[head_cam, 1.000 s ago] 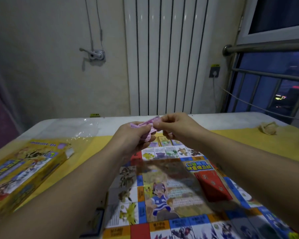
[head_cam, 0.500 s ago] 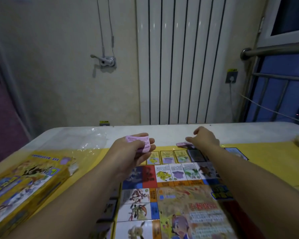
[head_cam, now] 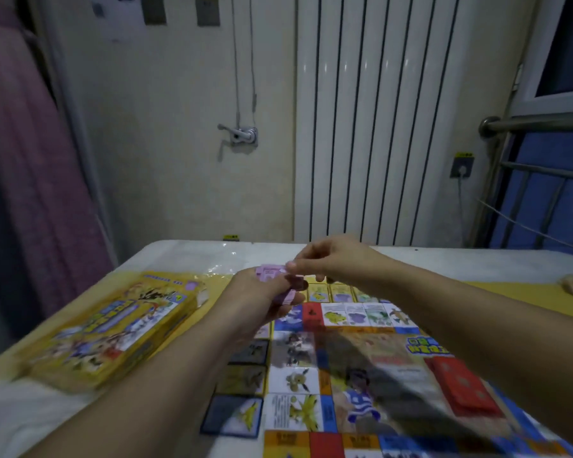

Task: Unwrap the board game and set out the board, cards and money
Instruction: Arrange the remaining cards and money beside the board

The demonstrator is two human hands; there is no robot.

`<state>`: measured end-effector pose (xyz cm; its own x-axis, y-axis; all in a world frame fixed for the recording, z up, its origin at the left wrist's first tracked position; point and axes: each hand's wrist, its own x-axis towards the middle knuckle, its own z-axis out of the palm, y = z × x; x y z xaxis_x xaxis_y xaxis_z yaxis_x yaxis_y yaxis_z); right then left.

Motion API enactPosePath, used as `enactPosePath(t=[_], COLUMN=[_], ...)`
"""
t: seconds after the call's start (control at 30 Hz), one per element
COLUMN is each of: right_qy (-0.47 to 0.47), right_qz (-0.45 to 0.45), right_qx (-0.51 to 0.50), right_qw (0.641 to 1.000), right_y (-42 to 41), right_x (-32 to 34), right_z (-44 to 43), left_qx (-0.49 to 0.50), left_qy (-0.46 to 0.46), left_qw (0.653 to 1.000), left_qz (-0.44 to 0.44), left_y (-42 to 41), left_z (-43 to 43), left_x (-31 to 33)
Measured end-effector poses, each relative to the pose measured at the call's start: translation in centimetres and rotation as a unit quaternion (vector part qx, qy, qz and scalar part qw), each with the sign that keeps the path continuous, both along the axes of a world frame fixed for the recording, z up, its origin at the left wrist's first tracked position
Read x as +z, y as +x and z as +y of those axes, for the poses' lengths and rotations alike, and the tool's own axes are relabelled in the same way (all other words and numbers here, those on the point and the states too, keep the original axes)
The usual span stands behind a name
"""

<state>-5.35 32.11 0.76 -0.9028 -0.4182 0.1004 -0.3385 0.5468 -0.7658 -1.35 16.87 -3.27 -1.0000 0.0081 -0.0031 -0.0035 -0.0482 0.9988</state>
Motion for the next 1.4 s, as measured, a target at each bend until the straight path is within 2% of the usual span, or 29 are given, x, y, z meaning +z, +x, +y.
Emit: enactPosePath(t=[0.27, 0.33, 0.37, 0.43, 0.5, 0.57, 0.67, 0.77, 0.87, 0.93, 1.03, 1.13, 1.2, 1.4], right_qy=[0.143, 0.174, 0.160, 0.065, -0.060, -0.113, -0.063, 0.012, 0.112, 0.128, 0.078, -0.014, -0.027, 0.120], right_qz=[0.072, 0.081, 0.066, 0.011, -0.046, -0.087, -0.111, -0.074, -0.010, 0.010, 0.030, 0.050, 0.055, 0.129], right_qx=[0.128, 0.141, 0.148, 0.142, 0.092, 0.023, -0.033, -0.070, -0.077, -0.076, -0.065, -0.009, 0.041, 0.067], right_qw=[0.979, 0.971, 0.974, 0.988, 0.993, 0.990, 0.991, 0.995, 0.991, 0.989, 0.994, 0.999, 0.997, 0.982], right_y=[5.2, 5.9, 6.0, 5.9, 5.5, 5.3, 5.0, 4.6, 4.6, 4.6, 5.6, 8.1, 10.4, 15.2], right_x=[2.2, 2.3, 2.1, 1.3, -0.3, -2.5, -6.1, -8.4, -9.3, -9.3, -7.5, -4.1, -2.0, 0.4], right_z=[-6.2, -8.0, -8.7, -9.9, -10.9, -11.9, -13.7, -15.3, -15.7, -15.4, -14.2, -12.0, -10.2, -3.1], left_qx=[-0.012, -0.007, 0.006, 0.032, 0.060, 0.094, 0.142, 0.159, 0.146, 0.138, 0.118, 0.076, 0.036, -0.083], left_qy=[-0.142, -0.148, -0.141, -0.128, -0.092, -0.038, 0.039, 0.101, 0.146, 0.160, 0.155, 0.099, 0.059, 0.021], left_qw=[0.990, 0.989, 0.990, 0.991, 0.994, 0.995, 0.989, 0.982, 0.977, 0.976, 0.978, 0.990, 0.996, 0.996], left_qz=[0.020, 0.016, 0.012, 0.017, 0.027, 0.026, -0.002, -0.031, -0.051, -0.060, -0.068, -0.064, -0.055, -0.026], left_y=[7.0, 8.1, 8.5, 9.4, 10.1, 10.6, 11.1, 11.4, 11.9, 12.0, 12.1, 12.7, 13.1, 14.3], left_z=[-5.0, -6.5, -7.4, -9.0, -10.7, -12.1, -13.8, -14.6, -14.6, -14.3, -13.4, -11.4, -9.6, -2.5], left_x=[1.1, 1.1, 1.0, 1.0, 0.9, 0.9, 0.7, 0.6, 0.7, 0.5, 0.2, 0.1, 0.1, 0.9])
